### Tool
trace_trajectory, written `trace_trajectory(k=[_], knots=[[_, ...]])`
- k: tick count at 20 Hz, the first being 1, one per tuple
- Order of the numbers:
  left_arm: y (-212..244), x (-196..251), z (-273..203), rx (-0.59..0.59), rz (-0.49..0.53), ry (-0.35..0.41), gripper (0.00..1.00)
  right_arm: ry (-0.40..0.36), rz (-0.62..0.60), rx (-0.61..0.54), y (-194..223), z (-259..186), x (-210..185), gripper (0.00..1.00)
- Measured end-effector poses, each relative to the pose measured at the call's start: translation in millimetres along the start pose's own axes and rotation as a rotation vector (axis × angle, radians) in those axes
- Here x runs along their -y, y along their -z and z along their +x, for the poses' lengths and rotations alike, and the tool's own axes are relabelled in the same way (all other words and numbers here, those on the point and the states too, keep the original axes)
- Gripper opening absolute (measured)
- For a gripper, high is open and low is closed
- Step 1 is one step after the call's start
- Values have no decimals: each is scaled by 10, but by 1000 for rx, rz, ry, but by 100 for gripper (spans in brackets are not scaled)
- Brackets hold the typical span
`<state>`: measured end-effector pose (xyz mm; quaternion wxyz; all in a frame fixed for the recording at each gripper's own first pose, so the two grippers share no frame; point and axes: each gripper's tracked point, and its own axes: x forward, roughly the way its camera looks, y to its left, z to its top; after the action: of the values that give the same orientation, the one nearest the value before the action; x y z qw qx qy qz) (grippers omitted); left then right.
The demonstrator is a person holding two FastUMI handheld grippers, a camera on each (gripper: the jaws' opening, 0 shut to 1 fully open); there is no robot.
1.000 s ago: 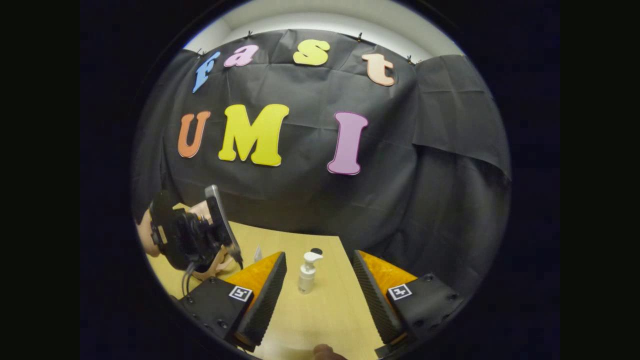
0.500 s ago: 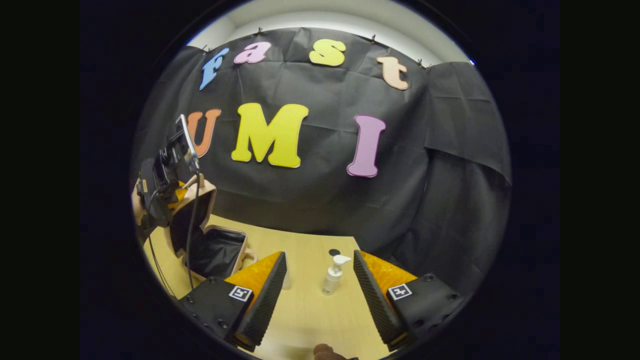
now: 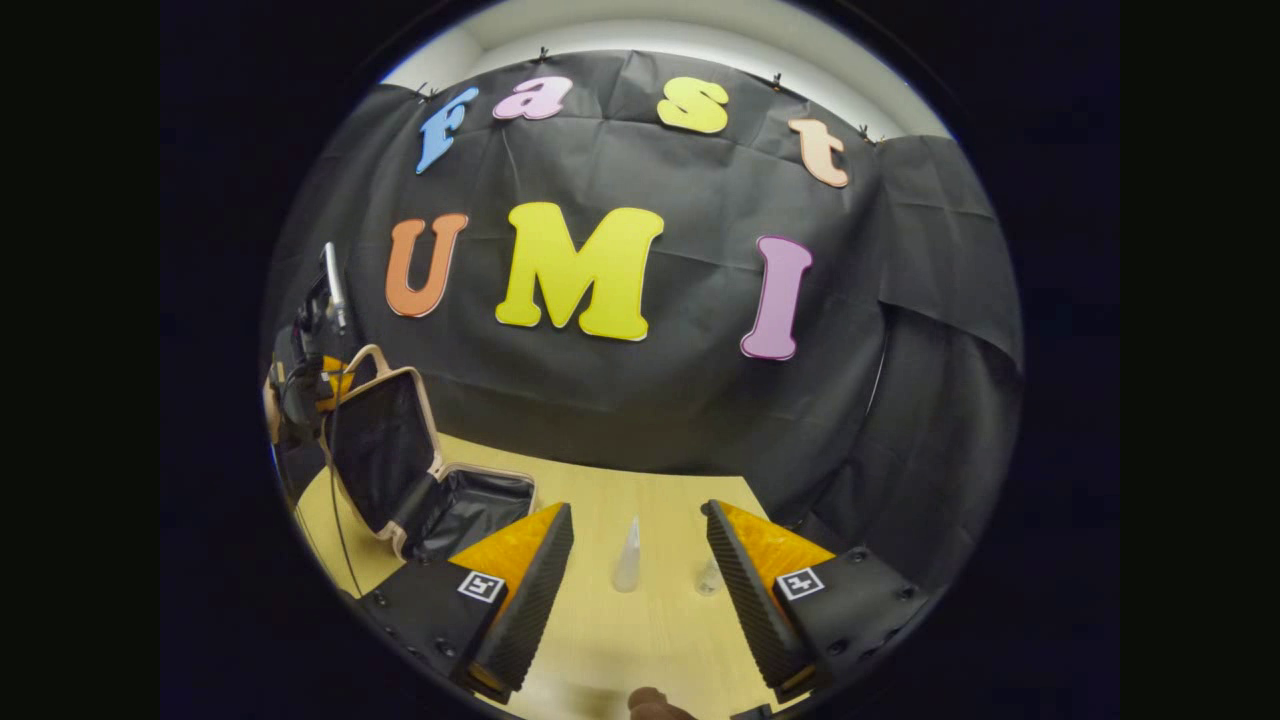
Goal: First open the suitcase, pack the skin care products into it, and then close the suitcase.
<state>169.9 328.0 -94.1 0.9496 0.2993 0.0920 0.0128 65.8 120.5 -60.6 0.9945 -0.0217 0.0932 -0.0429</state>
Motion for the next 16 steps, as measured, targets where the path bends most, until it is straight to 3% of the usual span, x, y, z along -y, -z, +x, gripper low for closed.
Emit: trace_trajectory(k=[6,12,16], knots=[[1024,-318,268,-100,-124,71,2,22,-18,10,-62,-15,-81,80],[1993,-184,548,-253,-271,125,3,56,-32,-1,23,-114,-41,80],[2354,-7,605,-312,-284,179,3,71,-31,-31,113,-154,-36,80]])
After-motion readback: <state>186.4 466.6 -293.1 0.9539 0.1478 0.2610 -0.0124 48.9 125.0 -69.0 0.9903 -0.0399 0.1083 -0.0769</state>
